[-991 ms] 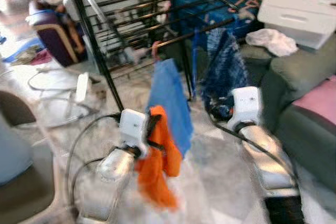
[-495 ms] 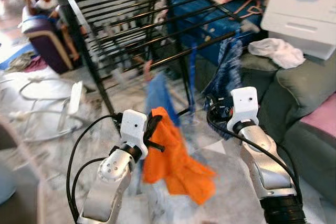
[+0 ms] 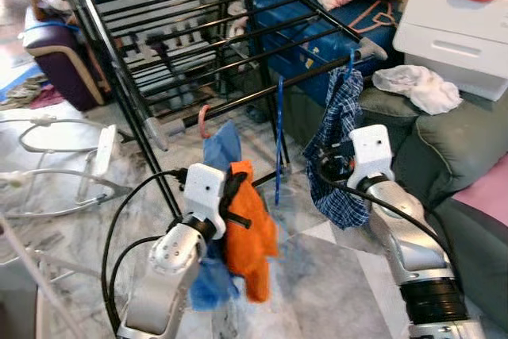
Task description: Hang hanger
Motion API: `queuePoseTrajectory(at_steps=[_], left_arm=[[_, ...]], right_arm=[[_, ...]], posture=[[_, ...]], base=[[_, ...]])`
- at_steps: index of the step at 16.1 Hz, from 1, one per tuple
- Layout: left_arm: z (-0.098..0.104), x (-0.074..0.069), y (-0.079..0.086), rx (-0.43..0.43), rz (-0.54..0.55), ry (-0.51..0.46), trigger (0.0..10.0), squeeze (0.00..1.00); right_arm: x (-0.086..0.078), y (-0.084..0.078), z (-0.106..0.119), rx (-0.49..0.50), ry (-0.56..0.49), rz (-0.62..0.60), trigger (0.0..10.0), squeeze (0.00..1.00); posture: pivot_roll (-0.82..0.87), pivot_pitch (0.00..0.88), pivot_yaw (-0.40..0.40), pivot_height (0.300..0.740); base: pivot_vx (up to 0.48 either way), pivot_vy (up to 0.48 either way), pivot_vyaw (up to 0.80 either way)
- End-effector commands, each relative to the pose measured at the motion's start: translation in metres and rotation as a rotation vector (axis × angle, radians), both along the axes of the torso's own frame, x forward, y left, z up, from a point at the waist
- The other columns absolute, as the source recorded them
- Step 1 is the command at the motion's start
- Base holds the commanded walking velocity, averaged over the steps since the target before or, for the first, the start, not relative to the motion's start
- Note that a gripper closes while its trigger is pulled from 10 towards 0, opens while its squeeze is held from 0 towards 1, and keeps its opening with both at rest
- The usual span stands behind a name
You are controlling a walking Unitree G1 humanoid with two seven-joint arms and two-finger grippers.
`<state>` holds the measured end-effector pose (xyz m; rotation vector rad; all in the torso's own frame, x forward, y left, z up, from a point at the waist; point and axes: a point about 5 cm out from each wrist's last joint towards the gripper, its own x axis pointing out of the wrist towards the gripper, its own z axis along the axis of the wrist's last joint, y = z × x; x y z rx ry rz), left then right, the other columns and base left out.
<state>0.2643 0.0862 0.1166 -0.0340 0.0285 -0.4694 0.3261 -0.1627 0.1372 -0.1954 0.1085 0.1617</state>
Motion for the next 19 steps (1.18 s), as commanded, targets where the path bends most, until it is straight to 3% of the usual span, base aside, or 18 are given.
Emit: queuePoseTrajectory(at_steps=[1, 5, 7, 10, 13, 19], left_arm=[[0.007, 0.000, 0.002, 0.004, 0.012, -0.025, 10.0, 0.00], [0.009, 0.001, 0.001, 0.013, 0.012, -0.028, 10.0, 0.00], [0.008, 0.001, 0.001, 0.013, 0.012, -0.024, 10.0, 0.00], [0.007, 0.000, 0.000, 0.013, 0.007, -0.017, 10.0, 0.00], [0.009, 0.002, 0.000, 0.020, -0.004, -0.017, 10.0, 0.00], [0.007, 0.001, -0.001, 0.028, -0.008, -0.009, 10.0, 0.00]], right_arm=[[0.003, 0.014, 0.006, 0.000, -0.021, 0.053, 10.0, 0.00], [0.003, 0.029, 0.004, 0.031, -0.018, 0.084, 10.0, 0.00], [0.004, 0.031, 0.001, 0.044, 0.000, 0.082, 10.0, 0.00], [0.013, 0.024, -0.003, 0.011, 0.032, 0.040, 10.0, 0.00], [0.038, 0.014, -0.002, -0.030, 0.091, 0.012, 10.0, 0.00], [0.046, 0.019, -0.019, -0.003, 0.211, 0.043, 10.0, 0.00]], posture=[[-0.14, 0.089, 0.050, 0.740], [-0.15, 0.101, 0.052, 0.740], [-0.15, 0.101, 0.052, 0.740], [-0.13, 0.101, 0.060, 0.740], [-0.11, 0.104, 0.072, 0.740], [-0.10, 0.090, 0.064, 0.740]], base=[[0.000, 0.000, 0.80], [0.000, 0.000, 0.80], [0.000, 0.000, 0.00], [0.000, 0.000, 0.00], [0.000, 0.000, 0.00], [0.000, 0.000, 0.00]])
